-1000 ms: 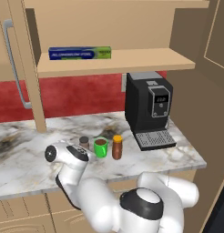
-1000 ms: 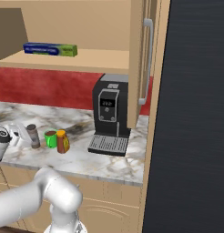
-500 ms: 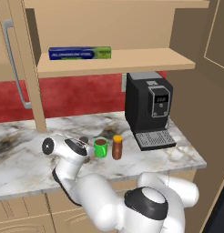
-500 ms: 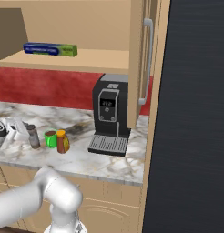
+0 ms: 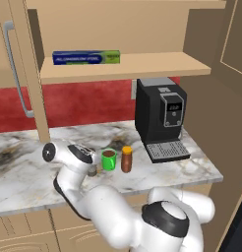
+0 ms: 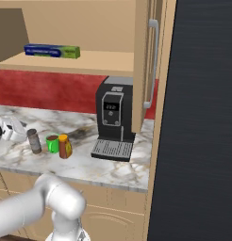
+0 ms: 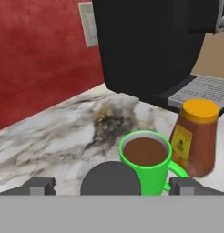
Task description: Pick the cinnamon and honey bottle from the cabinet and place them next to the mug.
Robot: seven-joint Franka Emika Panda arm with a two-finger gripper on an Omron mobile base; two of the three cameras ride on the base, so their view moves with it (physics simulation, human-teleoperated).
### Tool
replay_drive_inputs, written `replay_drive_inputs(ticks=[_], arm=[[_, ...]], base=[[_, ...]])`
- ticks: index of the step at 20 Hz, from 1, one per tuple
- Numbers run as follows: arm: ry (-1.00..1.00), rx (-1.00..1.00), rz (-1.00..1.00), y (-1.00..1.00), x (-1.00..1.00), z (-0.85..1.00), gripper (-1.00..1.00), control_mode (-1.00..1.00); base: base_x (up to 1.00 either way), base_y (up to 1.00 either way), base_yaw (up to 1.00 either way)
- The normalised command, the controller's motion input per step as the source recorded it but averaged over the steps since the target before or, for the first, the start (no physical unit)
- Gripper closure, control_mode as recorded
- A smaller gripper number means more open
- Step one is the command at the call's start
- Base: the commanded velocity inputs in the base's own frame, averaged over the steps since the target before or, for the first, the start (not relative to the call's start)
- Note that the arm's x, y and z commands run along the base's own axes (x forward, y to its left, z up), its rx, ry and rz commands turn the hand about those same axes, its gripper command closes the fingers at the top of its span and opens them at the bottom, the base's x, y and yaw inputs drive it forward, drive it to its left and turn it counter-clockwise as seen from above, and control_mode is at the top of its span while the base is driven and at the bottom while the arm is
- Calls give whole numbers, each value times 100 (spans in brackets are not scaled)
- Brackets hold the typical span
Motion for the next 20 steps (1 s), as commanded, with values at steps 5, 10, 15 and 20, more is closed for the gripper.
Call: replay_drive_inputs(ticks=[5,10,15,20], arm=[[0,0,0,-24,-37,42,-100,-100],[0,0,4,-55,-14,70,-100,-100],[0,3,11,-80,0,46,-100,-100],[0,13,26,-91,0,20,-100,-100]], base=[[0,0,0],[0,0,0],[0,0,0],[0,0,0]])
